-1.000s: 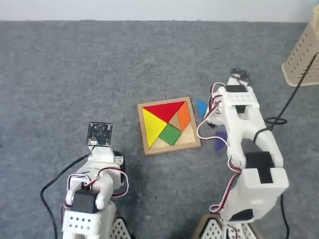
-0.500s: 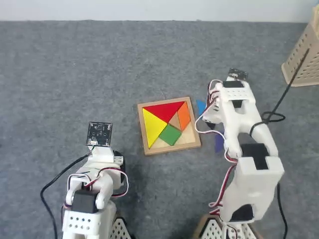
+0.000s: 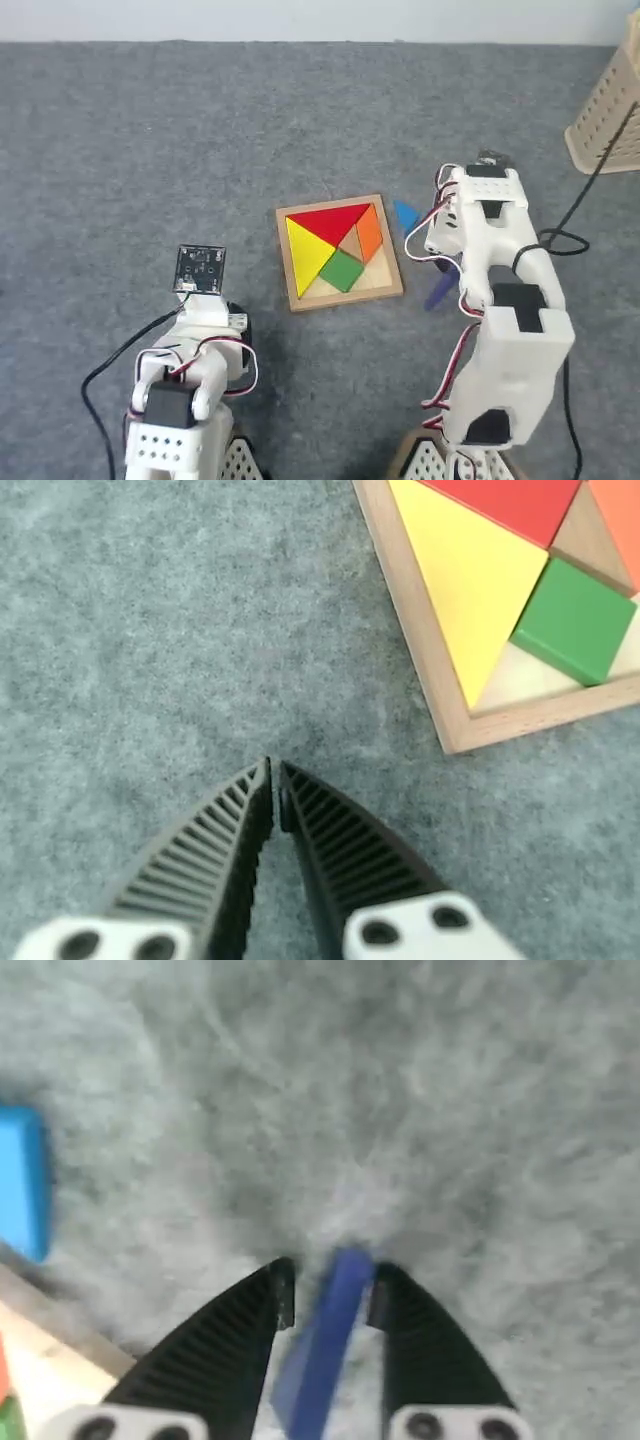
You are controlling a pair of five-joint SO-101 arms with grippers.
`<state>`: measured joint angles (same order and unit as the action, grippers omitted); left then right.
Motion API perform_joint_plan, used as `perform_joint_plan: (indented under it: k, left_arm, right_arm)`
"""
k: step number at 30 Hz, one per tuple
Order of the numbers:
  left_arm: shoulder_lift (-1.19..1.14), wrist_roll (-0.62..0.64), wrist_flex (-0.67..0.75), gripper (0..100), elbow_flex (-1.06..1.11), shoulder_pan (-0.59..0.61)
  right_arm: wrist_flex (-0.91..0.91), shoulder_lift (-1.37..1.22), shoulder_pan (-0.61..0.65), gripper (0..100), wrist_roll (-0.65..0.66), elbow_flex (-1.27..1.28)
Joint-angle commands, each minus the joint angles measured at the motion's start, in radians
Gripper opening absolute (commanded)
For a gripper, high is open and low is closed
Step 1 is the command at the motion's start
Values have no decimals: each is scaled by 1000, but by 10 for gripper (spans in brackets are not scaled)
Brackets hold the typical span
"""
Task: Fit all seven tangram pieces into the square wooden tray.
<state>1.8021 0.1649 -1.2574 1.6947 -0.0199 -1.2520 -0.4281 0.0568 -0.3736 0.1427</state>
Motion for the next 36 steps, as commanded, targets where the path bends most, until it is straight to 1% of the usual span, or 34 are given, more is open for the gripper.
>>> perform_joint_plan:
  k: [1, 7, 11, 16, 22, 23, 26, 29, 31, 36]
  left_arm:
    - [15, -5, -5, 13, -8, 3]
    - [15, -5, -5, 13, -8, 3]
    - [15, -5, -5, 13, -8, 3]
    - [15, -5, -5, 13, -8, 3]
    - [15, -5, -5, 13, -8, 3]
    - [15, -5, -5, 13, -8, 3]
    - [15, -5, -5, 13, -8, 3]
    - [15, -5, -5, 13, -8, 3]
    - [15, -5, -5, 13, -8, 3]
    - [15, -5, -5, 13, -8, 3]
  right_arm:
    - [4, 18, 16, 9, 91, -23]
    - [2, 154, 19, 6, 98, 2]
    - [-16, 239, 39, 6, 172, 3]
    - [-21, 268, 117, 6, 209, -5]
    - [-15, 263, 278, 6, 199, -74]
    - [-12, 263, 306, 6, 193, -77]
    - [13, 266, 364, 6, 109, -97]
    - [45, 252, 397, 6, 94, -89]
    - [53, 229, 412, 6, 81, -89]
    - [99, 188, 406, 6, -41, -89]
